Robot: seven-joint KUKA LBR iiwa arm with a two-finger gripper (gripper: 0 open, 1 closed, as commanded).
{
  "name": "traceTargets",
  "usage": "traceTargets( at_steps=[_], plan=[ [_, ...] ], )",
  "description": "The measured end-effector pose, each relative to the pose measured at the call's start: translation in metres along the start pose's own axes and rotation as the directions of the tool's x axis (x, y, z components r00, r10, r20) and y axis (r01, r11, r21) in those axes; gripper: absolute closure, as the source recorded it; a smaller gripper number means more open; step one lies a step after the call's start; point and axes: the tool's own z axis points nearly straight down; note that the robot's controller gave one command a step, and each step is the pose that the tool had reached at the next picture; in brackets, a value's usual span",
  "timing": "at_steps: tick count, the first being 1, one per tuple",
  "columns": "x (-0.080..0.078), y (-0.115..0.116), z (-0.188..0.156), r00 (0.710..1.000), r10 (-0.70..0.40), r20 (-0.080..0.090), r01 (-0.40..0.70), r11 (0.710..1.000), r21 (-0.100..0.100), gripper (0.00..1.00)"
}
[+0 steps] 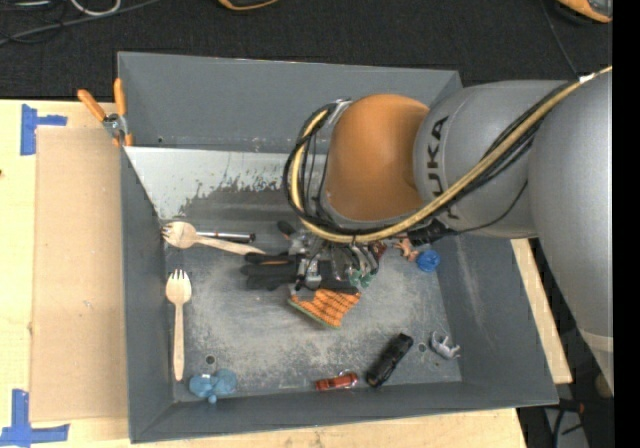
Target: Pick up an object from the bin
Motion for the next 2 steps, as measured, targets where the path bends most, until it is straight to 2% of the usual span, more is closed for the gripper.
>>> traceTargets(
  at_steps=[1,2],
  plan=[
    [-0.002,0.0,0.003,1.0,0.011,0.009,-0.011,1.0,-0.002,1.0],
    [0.004,0.003,-0.044,0.998,0.056,-0.001,-0.056,0.998,-0.001,1.0]
  ],
)
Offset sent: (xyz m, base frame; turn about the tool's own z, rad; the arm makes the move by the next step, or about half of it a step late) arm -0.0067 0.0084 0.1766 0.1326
